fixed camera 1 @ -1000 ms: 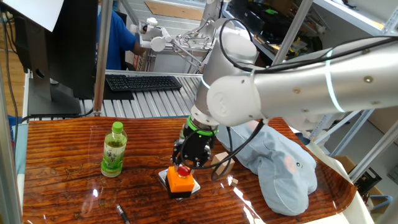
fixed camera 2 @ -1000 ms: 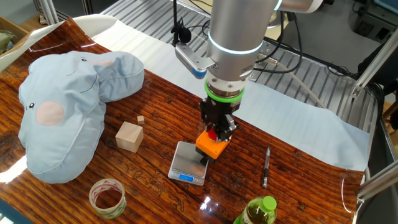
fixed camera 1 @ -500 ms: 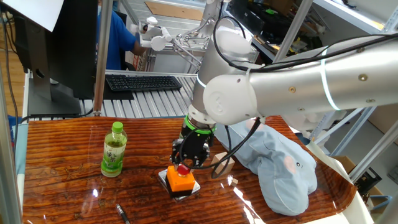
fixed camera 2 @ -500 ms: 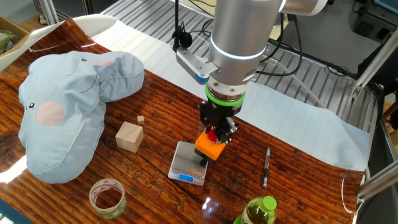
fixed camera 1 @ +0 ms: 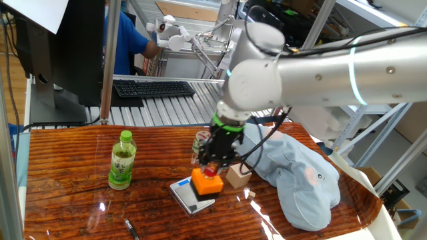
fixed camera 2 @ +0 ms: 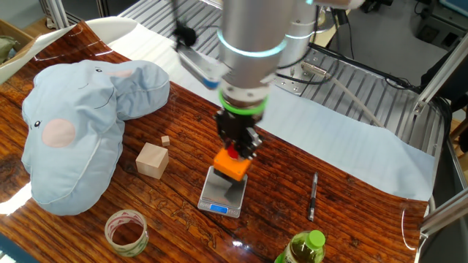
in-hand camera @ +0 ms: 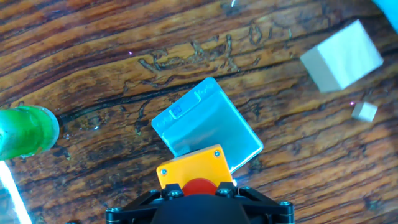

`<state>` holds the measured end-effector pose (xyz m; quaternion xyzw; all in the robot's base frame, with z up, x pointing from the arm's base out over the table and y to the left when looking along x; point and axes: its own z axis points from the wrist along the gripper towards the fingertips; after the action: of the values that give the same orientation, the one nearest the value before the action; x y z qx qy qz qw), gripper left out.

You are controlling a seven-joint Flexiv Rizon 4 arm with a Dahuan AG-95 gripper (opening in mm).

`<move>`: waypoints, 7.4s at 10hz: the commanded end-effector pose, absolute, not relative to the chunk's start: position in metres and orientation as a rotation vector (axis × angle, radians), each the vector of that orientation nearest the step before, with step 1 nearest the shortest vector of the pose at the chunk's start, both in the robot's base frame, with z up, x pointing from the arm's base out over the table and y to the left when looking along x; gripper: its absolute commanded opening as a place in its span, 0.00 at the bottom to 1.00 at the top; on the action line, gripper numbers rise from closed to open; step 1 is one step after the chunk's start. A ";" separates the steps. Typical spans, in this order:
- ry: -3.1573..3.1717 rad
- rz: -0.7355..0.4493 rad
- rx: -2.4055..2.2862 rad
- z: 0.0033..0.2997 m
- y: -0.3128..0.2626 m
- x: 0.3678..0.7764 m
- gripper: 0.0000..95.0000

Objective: Remove the object from the scale

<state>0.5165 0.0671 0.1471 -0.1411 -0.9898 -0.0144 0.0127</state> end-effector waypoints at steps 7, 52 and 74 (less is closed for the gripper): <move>-3.098 -0.042 -0.359 0.133 0.013 0.477 0.00; -3.163 -0.057 -0.275 0.091 -0.069 0.465 0.00; -3.088 -0.060 -0.443 0.100 -0.068 0.459 0.80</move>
<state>0.4588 -0.0688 0.0995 -0.1416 -0.9897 -0.0216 0.0056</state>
